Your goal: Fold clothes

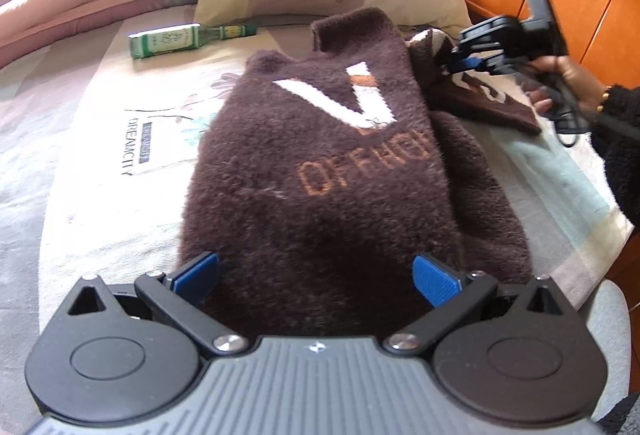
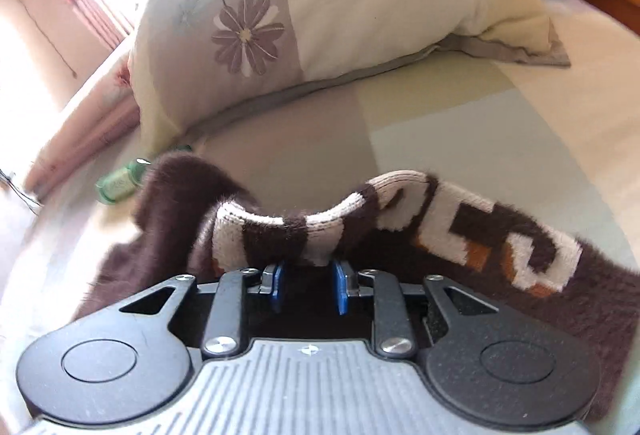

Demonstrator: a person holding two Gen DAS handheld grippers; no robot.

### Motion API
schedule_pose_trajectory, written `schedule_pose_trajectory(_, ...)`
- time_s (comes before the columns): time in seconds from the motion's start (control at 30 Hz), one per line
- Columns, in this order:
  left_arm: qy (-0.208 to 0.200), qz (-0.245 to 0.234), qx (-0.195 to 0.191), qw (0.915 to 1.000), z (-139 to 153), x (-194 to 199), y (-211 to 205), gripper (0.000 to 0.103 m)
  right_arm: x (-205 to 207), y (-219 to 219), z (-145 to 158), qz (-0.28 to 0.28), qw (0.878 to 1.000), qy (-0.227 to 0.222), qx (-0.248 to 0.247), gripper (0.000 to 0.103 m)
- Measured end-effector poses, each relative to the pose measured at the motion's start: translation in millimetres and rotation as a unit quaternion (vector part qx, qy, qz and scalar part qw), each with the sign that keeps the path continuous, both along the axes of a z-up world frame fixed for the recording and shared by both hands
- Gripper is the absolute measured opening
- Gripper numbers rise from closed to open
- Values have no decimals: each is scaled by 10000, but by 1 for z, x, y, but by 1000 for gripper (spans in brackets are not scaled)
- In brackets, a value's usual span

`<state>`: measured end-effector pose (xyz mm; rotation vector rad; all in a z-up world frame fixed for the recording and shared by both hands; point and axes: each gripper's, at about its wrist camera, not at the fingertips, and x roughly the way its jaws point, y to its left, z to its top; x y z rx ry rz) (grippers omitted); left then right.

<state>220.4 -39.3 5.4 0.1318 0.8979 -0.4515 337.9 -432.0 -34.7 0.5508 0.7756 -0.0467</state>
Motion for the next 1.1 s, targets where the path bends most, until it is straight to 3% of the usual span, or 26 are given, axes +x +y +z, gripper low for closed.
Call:
schedule_pose_trajectory(0.07, 10, 15, -49, 10000, 1, -2, 5, 102, -17, 15, 9, 415, 9991, -85, -34, 42)
schedule_pose_trajectory(0.1, 23, 25, -72, 10000, 1, -3, 7, 102, -27, 22, 12, 634, 9979, -95, -11, 58)
schedule_pose_trajectory(0.13, 27, 44, -75, 10000, 1, -4, 9, 102, -37, 30, 14, 851, 9963, -100, 15, 67)
schedule_pose_trajectory(0.27, 42, 61, -140, 9999, 3, -9, 13, 102, -75, 64, 6, 1486, 9888, 88, 73, 70)
schedule_pose_trajectory(0.37, 13, 72, -142, 9999, 6, -18, 14, 102, -85, 82, -9, 1615, 9862, 362, -23, 73)
schedule_pose_trajectory(0.47, -17, 83, -144, 9999, 9, -26, 15, 102, -90, 99, -21, 1652, 9853, 399, 178, 73)
schedule_pose_trajectory(0.5, -27, 87, -144, 9999, 11, -29, 15, 102, -88, 103, -25, 1654, 9853, 407, 152, 69)
schedule_pose_trajectory(0.57, -46, 94, -146, 9998, 13, -35, 15, 102, -85, 113, -32, 1658, 9852, 422, 97, 30)
schedule_pose_trajectory(0.6, -56, 98, -146, 9998, 14, -38, 16, 102, -87, 117, -33, 1653, 9854, 410, 68, 23)
schedule_pose_trajectory(0.83, -99, 182, -70, 9998, 18, -49, 21, 102, -134, 98, -18, 1133, 9935, 93, -39, 19)
schedule_pose_trajectory(1.1, -150, -24, -10, 9999, 22, -52, 15, 102, -227, 51, -12, 183, 9996, 134, -168, 19)
